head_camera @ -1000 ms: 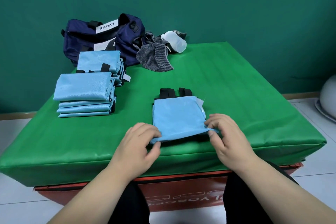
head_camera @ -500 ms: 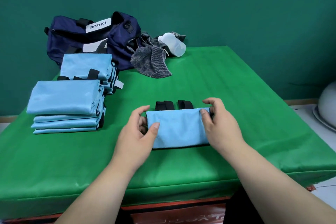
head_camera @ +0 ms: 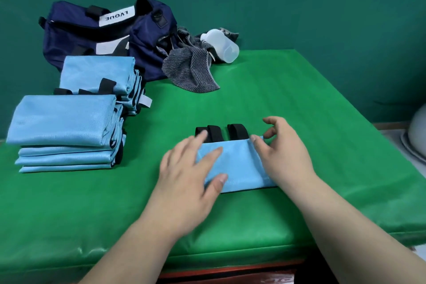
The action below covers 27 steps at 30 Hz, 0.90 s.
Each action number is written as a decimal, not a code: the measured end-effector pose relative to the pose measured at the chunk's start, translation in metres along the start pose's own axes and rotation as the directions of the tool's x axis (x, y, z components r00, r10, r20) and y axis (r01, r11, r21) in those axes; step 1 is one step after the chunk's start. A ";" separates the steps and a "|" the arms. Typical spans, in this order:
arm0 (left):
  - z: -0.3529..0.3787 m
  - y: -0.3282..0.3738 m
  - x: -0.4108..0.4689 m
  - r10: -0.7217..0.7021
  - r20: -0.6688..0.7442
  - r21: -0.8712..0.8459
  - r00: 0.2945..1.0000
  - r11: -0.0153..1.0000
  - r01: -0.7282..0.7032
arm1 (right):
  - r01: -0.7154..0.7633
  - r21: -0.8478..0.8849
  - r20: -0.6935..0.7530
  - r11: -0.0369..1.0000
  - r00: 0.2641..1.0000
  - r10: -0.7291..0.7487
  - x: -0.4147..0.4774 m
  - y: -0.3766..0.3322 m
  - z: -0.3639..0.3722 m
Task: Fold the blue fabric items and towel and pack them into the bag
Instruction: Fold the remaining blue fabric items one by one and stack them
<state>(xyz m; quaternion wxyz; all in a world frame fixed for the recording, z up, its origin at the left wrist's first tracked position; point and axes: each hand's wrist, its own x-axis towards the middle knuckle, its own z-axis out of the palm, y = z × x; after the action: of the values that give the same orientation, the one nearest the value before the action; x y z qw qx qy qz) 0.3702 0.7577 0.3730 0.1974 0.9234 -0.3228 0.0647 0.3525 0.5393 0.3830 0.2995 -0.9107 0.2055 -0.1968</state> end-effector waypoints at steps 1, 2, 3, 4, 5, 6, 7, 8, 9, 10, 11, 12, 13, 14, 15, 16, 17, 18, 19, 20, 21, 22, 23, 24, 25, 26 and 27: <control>0.004 0.003 -0.001 0.022 0.099 0.052 0.995 0.998 -0.027 | 0.058 -0.030 -0.034 0.998 0.998 -0.059 -0.004 -0.001 -0.002; 0.008 0.004 -0.003 0.007 0.182 0.098 0.983 0.995 -0.025 | 0.142 -0.076 -0.038 0.987 0.989 -0.145 -0.010 -0.001 -0.003; 0.012 0.004 -0.004 -0.020 0.231 0.136 0.973 0.991 -0.012 | 0.240 -0.137 -0.005 0.961 0.970 -0.243 -0.019 -0.001 0.000; 0.015 0.003 -0.004 -0.037 0.245 0.152 0.969 0.988 -0.001 | 0.324 -0.206 0.069 0.923 0.946 -0.317 -0.028 -0.001 0.003; 0.016 0.003 -0.003 -0.042 0.247 0.157 0.968 0.988 0.003 | 0.376 -0.261 0.181 0.889 0.924 -0.338 -0.036 -0.002 0.007; 0.016 0.003 -0.002 -0.048 0.255 0.162 0.966 0.987 0.006 | 0.392 -0.298 0.293 0.871 0.905 -0.307 -0.043 -0.002 0.009; 0.017 0.003 -0.002 -0.056 0.265 0.166 0.963 0.986 0.011 | 0.382 -0.320 0.374 0.867 0.892 -0.256 -0.046 0.000 0.009; 0.017 0.002 -0.002 -0.067 0.268 0.163 0.961 0.986 0.023 | 0.367 -0.342 0.418 0.865 0.884 -0.210 -0.046 0.003 0.008; 0.016 0.002 -0.002 -0.078 0.265 0.159 0.961 0.987 0.037 | 0.361 -0.365 0.439 0.858 0.879 -0.183 -0.044 0.007 0.005; 0.015 0.001 -0.002 -0.090 0.264 0.160 0.960 0.986 0.049 | 0.356 -0.385 0.452 0.851 0.877 -0.161 -0.042 0.010 0.001; 0.014 0.000 -0.002 -0.105 0.262 0.161 0.959 0.985 0.064 | 0.339 -0.397 0.462 0.853 0.877 -0.133 -0.040 0.013 -0.002; 0.013 -0.001 -0.002 -0.126 0.260 0.160 0.957 0.983 0.086 | 0.317 -0.401 0.473 0.860 0.875 -0.102 -0.039 0.015 -0.006; 0.011 -0.002 -0.002 -0.153 0.259 0.158 0.954 0.981 0.114 | 0.301 -0.401 0.485 0.865 0.871 -0.078 -0.038 0.016 -0.009; 0.009 -0.003 -0.002 -0.177 0.258 0.158 0.950 0.977 0.140 | 0.294 -0.398 0.497 0.869 0.865 -0.065 -0.038 0.016 -0.011; 0.008 -0.004 -0.002 -0.200 0.251 0.157 0.947 0.974 0.165 | 0.292 -0.391 0.506 0.873 0.860 -0.061 -0.038 0.016 -0.012; 0.006 -0.006 -0.003 -0.224 0.237 0.146 0.945 0.970 0.194 | 0.284 -0.377 0.510 0.882 0.858 -0.058 -0.038 0.016 -0.014; 0.004 -0.007 -0.004 -0.249 0.225 0.129 0.942 0.966 0.225 | 0.269 -0.355 0.505 0.895 0.861 -0.058 -0.037 0.015 -0.014; 0.002 -0.009 -0.005 -0.270 0.222 0.119 0.937 0.961 0.249 | 0.250 -0.331 0.490 0.910 0.870 -0.061 -0.037 0.015 -0.014; 0.001 -0.012 -0.006 -0.285 0.222 0.115 0.932 0.957 0.266 | 0.233 -0.310 0.472 0.922 0.879 -0.064 -0.037 0.015 -0.013; 0.000 -0.013 -0.006 -0.289 0.219 0.110 0.932 0.956 0.271 | 0.217 -0.293 0.454 0.931 0.888 -0.064 -0.037 0.014 -0.012; -0.003 -0.013 -0.005 -0.286 0.215 0.097 0.934 0.958 0.271 | 0.204 -0.278 0.443 0.939 0.894 -0.063 -0.035 0.013 -0.012; -0.005 -0.013 -0.004 -0.287 0.208 0.069 0.935 0.958 0.279 | 0.190 -0.260 0.436 0.947 0.898 -0.061 -0.034 0.011 -0.011; -0.006 -0.012 -0.002 -0.296 0.195 0.025 0.935 0.955 0.297 | 0.176 -0.243 0.430 0.954 0.901 -0.056 -0.032 0.009 -0.010; -0.007 -0.011 0.001 -0.312 0.178 -0.030 0.933 0.946 0.322 | 0.159 -0.226 0.423 0.961 0.905 -0.050 -0.030 0.008 -0.010; -0.008 -0.010 0.004 -0.329 0.156 -0.084 0.931 0.935 0.344 | 0.138 -0.210 0.414 0.968 0.909 -0.040 -0.029 0.007 -0.010; -0.010 -0.008 0.006 -0.342 0.143 -0.121 0.929 0.925 0.360 | 0.121 -0.192 0.402 0.974 0.915 -0.034 -0.029 0.007 -0.009; -0.011 -0.007 0.007 -0.351 0.140 -0.142 0.926 0.918 0.370 | 0.107 -0.170 0.389 0.980 0.921 -0.033 -0.030 0.007 -0.008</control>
<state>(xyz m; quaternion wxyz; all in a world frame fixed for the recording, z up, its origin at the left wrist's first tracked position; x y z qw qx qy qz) 0.3802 0.7628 0.3822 0.2638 0.9495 -0.1618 -0.0515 0.3219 0.5446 0.3778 0.2391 -0.9626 0.1276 -0.0050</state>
